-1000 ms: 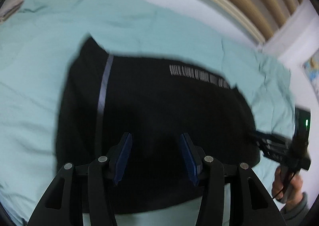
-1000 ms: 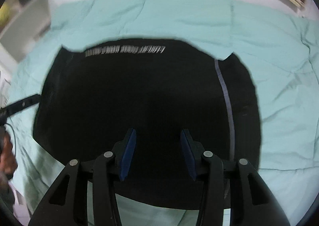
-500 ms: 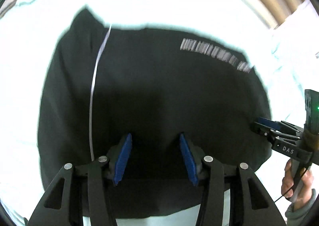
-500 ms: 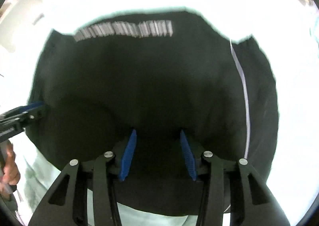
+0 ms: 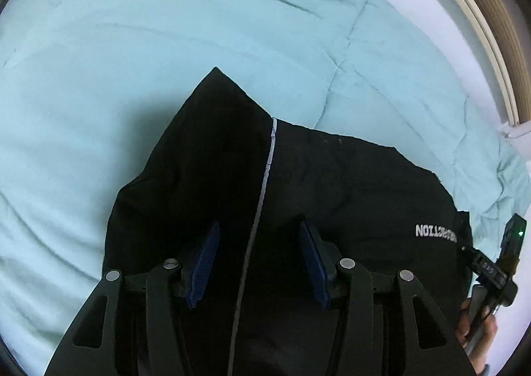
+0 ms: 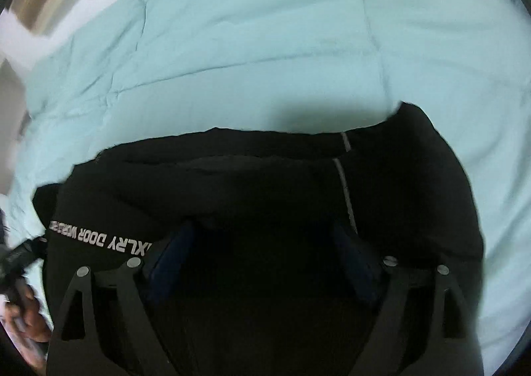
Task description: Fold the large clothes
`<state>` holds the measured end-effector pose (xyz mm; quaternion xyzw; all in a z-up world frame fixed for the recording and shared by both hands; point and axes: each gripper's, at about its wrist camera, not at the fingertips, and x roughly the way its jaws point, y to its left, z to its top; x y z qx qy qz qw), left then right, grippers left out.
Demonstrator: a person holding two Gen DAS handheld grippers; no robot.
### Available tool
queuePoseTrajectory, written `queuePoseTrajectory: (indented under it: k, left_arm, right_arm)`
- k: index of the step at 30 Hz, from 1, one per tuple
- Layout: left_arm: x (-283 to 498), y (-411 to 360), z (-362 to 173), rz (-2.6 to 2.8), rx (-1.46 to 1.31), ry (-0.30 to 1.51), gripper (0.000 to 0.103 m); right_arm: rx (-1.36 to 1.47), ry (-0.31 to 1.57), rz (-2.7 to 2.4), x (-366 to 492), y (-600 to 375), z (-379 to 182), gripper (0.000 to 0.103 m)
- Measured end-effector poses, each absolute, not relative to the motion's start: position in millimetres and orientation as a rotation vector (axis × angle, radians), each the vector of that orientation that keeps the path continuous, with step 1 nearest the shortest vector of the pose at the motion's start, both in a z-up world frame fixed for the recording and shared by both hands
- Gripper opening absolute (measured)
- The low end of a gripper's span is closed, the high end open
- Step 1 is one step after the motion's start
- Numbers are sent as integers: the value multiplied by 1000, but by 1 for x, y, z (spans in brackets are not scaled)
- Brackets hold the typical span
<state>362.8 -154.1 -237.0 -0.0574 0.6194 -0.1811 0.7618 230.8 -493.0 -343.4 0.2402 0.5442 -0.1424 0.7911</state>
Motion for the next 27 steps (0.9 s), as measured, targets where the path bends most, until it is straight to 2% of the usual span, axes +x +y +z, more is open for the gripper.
queuePoseTrajectory:
  k: [4,9,13,17,27]
  left_arm:
    - [356,-164,-230,-403,-24,1295,52]
    - [349,-154,-204,-443,-56,1263,52]
    - [330,-144,-178,-406,3,1200,52]
    - [314,-126,-165,-429,-53,1197,52]
    - [279,-81,-173,-407,-88,1231,52]
  right_arm:
    - [441,1172,-312,232,-482,-340,86]
    - [475,1143,-292,209,-486,-317,86]
    - [423,1117,-293,182,-479,-298,86]
    - [351,1108,-293,157,-470,-284,86]
    - [230,1139,-365,67,-457,-258,87]
